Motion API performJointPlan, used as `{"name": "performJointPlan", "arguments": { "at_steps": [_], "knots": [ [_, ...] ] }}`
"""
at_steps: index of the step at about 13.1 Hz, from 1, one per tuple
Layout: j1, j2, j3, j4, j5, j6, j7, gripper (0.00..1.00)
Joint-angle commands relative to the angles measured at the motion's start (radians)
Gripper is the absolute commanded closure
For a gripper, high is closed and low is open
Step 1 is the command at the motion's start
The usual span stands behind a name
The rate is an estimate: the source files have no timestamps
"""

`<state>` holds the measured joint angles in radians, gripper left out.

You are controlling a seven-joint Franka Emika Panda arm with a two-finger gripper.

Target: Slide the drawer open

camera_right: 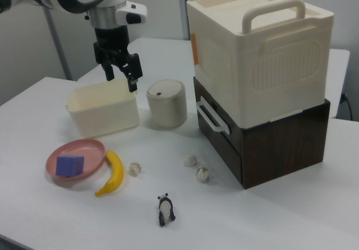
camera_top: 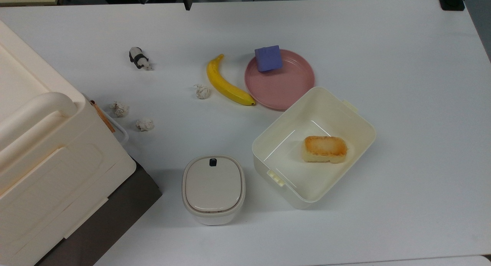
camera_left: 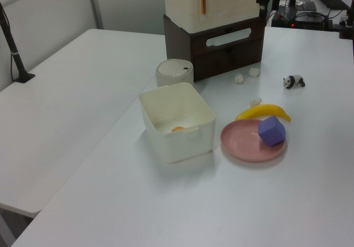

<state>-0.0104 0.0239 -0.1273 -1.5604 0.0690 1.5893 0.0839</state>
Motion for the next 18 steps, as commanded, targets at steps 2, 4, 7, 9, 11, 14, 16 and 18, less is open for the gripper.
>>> {"name": "performJointPlan", "arguments": {
  "at_steps": [2, 4, 7, 9, 11, 14, 16, 18],
  "knots": [
    [0.007, 0.014, -0.003, 0.025, 0.026, 0.007, 0.016, 0.00],
    [0.007, 0.016, -0.003, 0.025, 0.026, 0.009, 0.016, 0.00],
    [0.007, 0.016, -0.003, 0.025, 0.034, 0.011, 0.016, 0.00],
    [0.004, 0.016, -0.003, 0.025, 0.038, 0.012, 0.016, 0.00],
    [0.004, 0.017, -0.003, 0.025, 0.037, 0.014, 0.016, 0.00],
    [0.003, 0.018, -0.005, 0.025, 0.038, 0.014, 0.016, 0.00],
    [0.003, 0.019, -0.003, 0.025, 0.038, 0.014, 0.016, 0.00],
    [0.001, 0.019, -0.003, 0.025, 0.037, 0.014, 0.016, 0.00]
  ]
}}
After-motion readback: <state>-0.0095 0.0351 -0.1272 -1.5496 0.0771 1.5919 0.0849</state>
